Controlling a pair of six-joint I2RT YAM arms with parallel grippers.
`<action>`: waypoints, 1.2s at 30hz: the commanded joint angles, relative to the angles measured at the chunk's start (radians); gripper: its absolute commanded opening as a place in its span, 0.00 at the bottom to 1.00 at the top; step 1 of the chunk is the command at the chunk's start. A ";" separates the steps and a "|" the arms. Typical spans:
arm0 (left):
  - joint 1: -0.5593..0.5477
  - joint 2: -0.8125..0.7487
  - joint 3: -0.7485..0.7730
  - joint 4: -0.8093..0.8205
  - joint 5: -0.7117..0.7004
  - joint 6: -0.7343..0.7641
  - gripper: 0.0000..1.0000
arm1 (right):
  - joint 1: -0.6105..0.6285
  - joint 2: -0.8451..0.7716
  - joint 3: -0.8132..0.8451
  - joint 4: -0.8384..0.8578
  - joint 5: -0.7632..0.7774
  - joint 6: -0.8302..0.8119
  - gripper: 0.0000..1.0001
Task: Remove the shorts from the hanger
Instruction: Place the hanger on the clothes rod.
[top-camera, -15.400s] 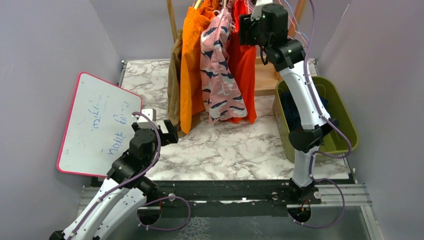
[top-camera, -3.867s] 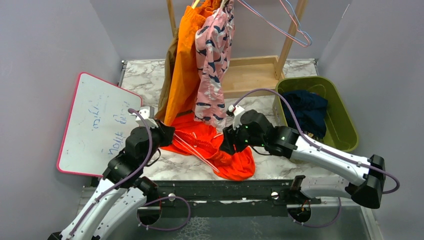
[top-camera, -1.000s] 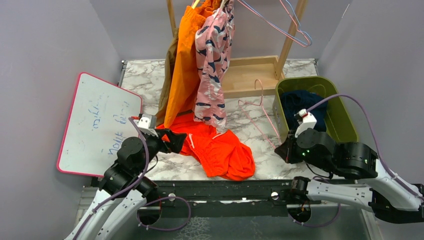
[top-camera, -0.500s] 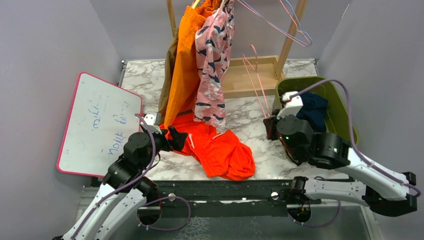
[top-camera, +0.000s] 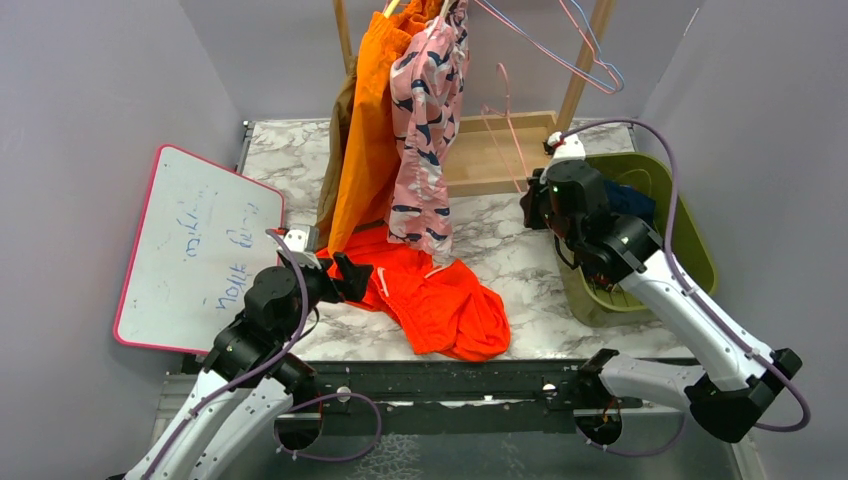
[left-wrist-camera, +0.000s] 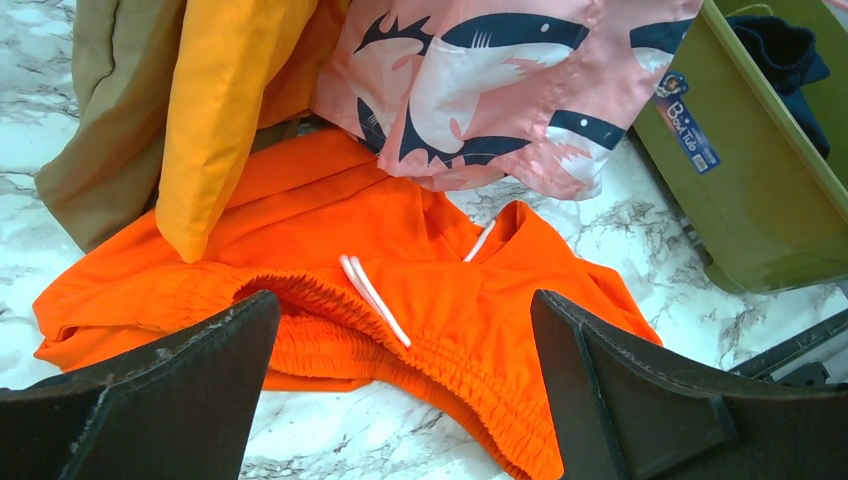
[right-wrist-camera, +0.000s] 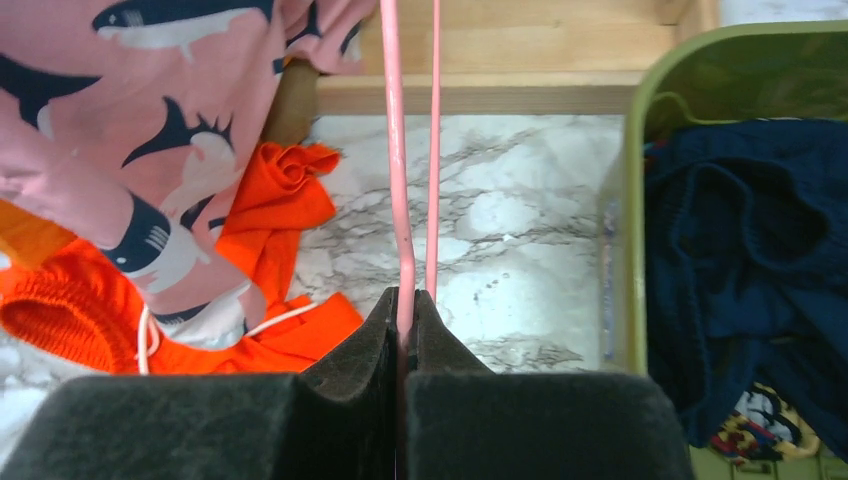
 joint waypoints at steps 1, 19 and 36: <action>0.004 -0.007 -0.008 -0.003 -0.032 0.006 0.99 | -0.038 0.043 0.050 0.085 -0.151 -0.045 0.01; 0.004 0.011 -0.010 -0.005 -0.040 0.007 0.99 | -0.201 0.228 0.399 0.111 -0.236 -0.102 0.01; 0.004 0.019 -0.010 -0.006 -0.042 0.006 0.99 | -0.218 0.403 0.730 0.079 -0.222 -0.152 0.01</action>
